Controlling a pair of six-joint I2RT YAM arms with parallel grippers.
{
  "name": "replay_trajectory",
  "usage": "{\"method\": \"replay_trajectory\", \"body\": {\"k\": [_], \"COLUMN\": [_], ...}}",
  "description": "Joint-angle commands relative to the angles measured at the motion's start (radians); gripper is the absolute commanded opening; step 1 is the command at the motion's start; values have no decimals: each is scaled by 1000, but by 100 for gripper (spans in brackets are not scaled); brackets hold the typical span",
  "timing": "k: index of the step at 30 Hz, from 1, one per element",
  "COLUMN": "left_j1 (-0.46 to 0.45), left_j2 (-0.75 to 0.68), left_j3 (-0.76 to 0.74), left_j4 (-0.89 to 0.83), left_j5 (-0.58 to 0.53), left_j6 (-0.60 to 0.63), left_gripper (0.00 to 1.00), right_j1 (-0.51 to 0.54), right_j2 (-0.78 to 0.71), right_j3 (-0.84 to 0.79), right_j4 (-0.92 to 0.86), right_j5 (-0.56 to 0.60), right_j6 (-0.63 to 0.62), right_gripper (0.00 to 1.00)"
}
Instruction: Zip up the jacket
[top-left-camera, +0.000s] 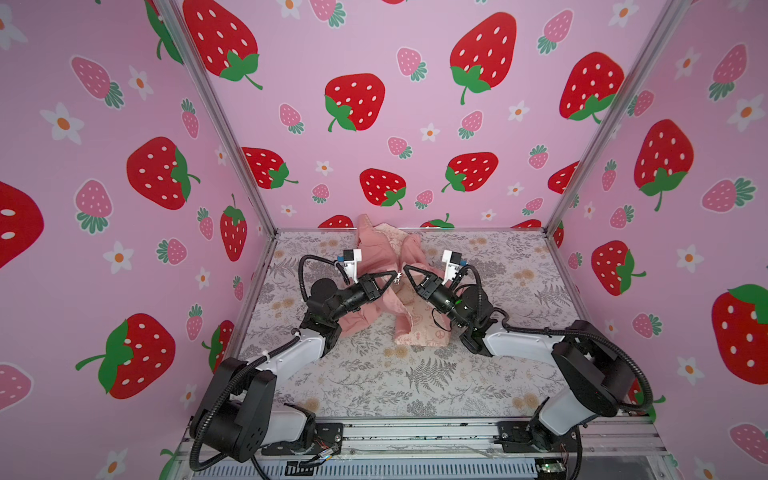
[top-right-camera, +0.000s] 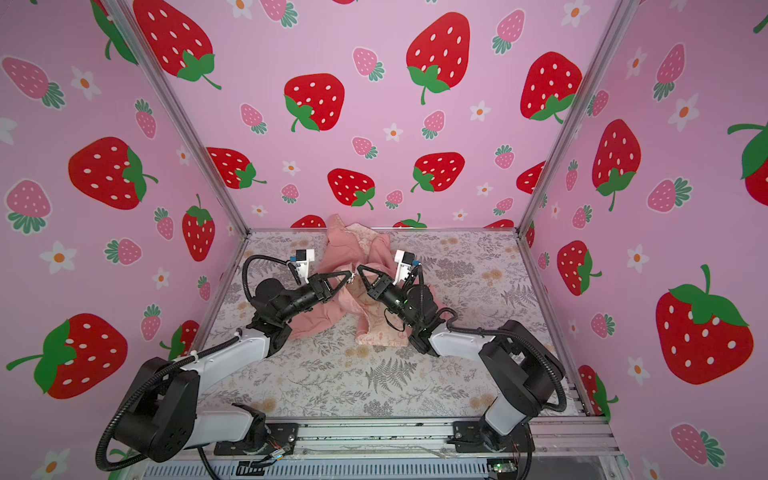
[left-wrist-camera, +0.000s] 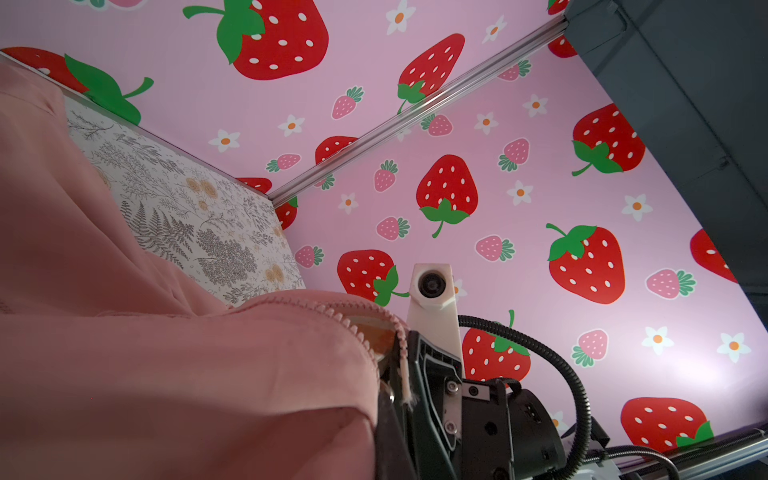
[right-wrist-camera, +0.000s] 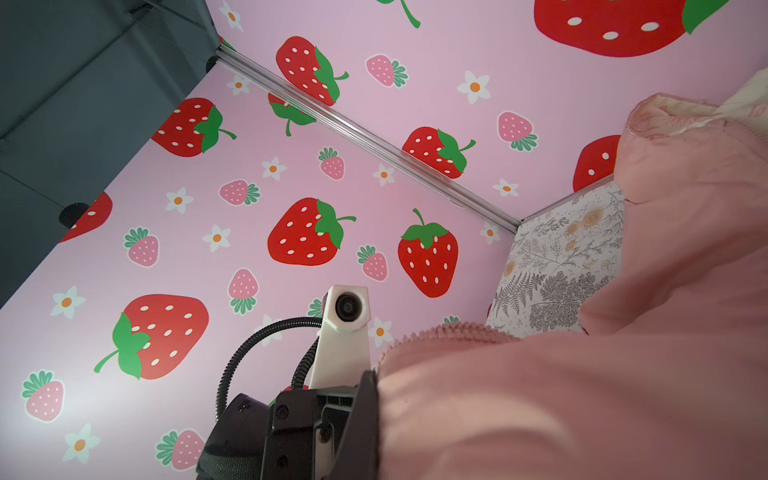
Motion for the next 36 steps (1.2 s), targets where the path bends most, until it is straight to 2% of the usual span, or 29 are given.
{"method": "replay_trajectory", "body": {"k": [1,10,36], "left_j1": [-1,-1,-2], "left_j2": [0,-1,14], "left_j3": [31,33,33], "left_j4": [55,52,40], "left_j5": [1,1,8], "left_j6": [-5,-5,0], "left_gripper": [0,0,0], "right_j1": [10,21,45], "right_j2": [-13,-45,-61], "right_j3": [5,12,38], "right_j4": [26,-59,-93], "right_j5": [17,54,46], "right_j6": [-13,-66,-122], "right_gripper": [0,0,0]}}
